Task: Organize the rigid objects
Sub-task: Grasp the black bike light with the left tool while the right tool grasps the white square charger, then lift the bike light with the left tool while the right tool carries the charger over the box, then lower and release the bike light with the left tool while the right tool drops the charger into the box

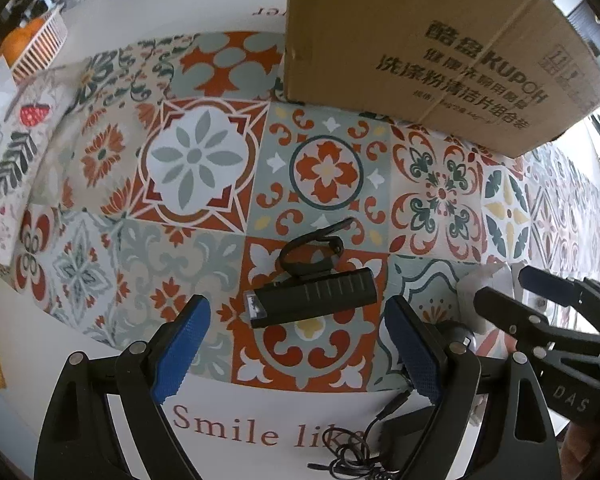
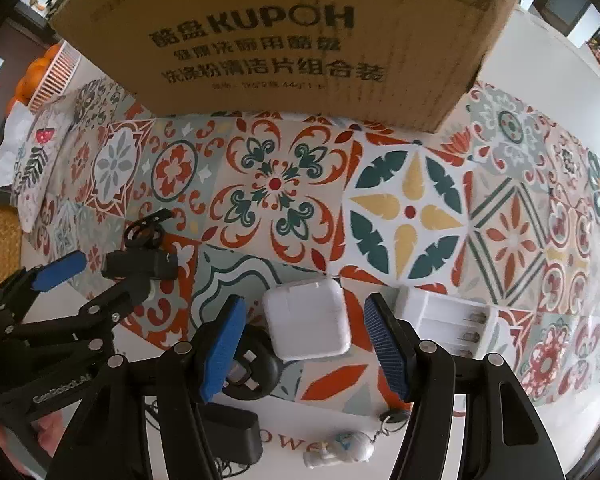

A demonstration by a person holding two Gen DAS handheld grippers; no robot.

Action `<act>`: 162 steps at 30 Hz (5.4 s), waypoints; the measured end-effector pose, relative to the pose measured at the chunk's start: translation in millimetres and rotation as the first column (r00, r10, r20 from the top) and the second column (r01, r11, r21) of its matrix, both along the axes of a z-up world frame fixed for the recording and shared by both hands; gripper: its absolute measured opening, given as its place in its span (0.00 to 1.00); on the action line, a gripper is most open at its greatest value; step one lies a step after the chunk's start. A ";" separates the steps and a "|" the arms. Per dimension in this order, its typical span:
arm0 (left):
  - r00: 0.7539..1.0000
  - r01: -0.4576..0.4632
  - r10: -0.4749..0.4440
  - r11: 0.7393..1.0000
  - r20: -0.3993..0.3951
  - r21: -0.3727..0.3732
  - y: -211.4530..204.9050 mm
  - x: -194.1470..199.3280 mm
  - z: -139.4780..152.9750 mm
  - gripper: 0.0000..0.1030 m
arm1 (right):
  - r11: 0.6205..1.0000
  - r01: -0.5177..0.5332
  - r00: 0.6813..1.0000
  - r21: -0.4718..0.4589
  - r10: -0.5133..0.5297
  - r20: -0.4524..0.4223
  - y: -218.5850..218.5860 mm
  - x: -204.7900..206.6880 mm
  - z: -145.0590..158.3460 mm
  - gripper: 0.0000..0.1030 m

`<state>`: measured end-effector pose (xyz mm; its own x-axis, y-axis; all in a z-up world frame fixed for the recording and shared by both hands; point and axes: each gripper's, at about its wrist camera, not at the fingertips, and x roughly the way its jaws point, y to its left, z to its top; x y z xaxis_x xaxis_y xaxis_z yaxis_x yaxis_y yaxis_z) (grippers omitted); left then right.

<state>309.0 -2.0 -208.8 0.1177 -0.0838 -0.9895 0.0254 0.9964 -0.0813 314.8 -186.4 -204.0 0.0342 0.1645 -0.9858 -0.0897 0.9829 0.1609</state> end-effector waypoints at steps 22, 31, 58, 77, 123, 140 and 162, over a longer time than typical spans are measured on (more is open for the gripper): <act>0.996 -0.052 0.051 0.999 -0.072 -0.013 -4.4 17.7 -38.1 0.73 | 1.000 -0.016 0.999 -0.019 0.015 -0.033 20.1 5.5 -30.8 0.48; 0.999 -0.021 0.021 1.000 -0.038 -0.002 -10.0 15.0 -36.9 0.71 | 1.000 0.029 0.999 0.004 -0.029 -0.020 13.3 5.5 -29.1 0.48; 0.978 0.051 -0.063 0.996 0.197 0.068 -15.7 3.0 53.7 0.71 | 0.996 0.091 0.983 0.008 -0.091 0.157 -13.2 -10.6 46.2 0.47; 0.909 0.093 -0.107 0.994 0.403 0.055 -18.6 7.9 142.0 0.71 | 0.990 0.134 0.918 0.052 -0.144 0.370 -14.8 -9.6 135.1 0.47; 0.879 0.216 -0.208 0.976 0.429 0.030 -45.1 104.7 187.1 0.71 | 0.985 0.142 0.877 0.094 -0.170 0.449 -32.6 81.4 188.2 0.47; 0.915 0.226 -0.229 0.973 0.332 0.048 -55.0 132.4 145.6 0.71 | 0.982 0.173 0.911 0.080 -0.190 0.365 -40.9 109.1 148.1 0.47; 0.890 0.213 -0.228 0.974 0.394 0.083 -55.1 100.4 165.1 0.69 | 0.979 0.193 0.896 0.064 -0.202 0.397 -45.7 79.7 157.6 0.48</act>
